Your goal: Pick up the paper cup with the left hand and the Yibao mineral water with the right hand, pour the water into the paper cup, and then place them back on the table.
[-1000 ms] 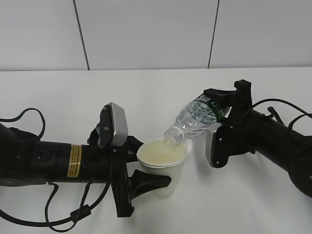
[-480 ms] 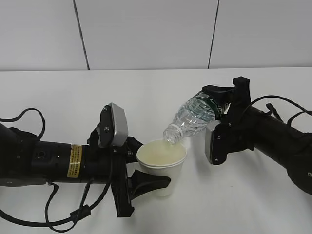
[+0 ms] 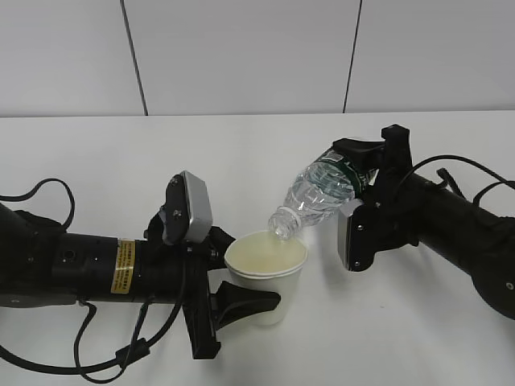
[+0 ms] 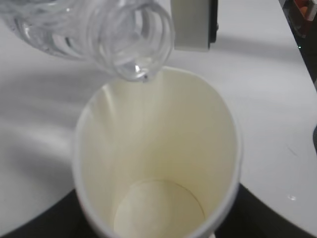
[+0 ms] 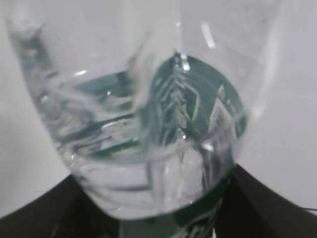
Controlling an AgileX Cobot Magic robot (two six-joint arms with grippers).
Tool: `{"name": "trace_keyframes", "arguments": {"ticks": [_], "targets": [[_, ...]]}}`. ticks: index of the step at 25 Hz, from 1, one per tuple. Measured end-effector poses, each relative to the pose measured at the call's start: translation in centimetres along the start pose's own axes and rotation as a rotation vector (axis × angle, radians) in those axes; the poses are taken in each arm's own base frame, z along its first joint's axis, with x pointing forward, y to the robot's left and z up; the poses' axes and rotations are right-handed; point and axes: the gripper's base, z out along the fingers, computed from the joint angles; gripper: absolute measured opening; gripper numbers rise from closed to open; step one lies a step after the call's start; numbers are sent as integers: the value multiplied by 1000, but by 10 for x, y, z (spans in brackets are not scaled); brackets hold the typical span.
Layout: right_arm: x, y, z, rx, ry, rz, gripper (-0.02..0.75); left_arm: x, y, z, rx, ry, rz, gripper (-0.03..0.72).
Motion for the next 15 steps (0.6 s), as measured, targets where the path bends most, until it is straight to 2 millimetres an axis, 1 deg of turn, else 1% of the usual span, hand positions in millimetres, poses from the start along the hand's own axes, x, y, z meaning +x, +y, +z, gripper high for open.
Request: {"name": "trace_keyframes", "arguments": {"ticks": [4, 15], "targets": [[0, 0, 0, 0, 0, -32, 415, 0, 0, 0, 0, 1, 0, 420], [0, -2, 2, 11, 0, -45, 415, 0, 0, 0, -1, 3, 0, 420]]}}
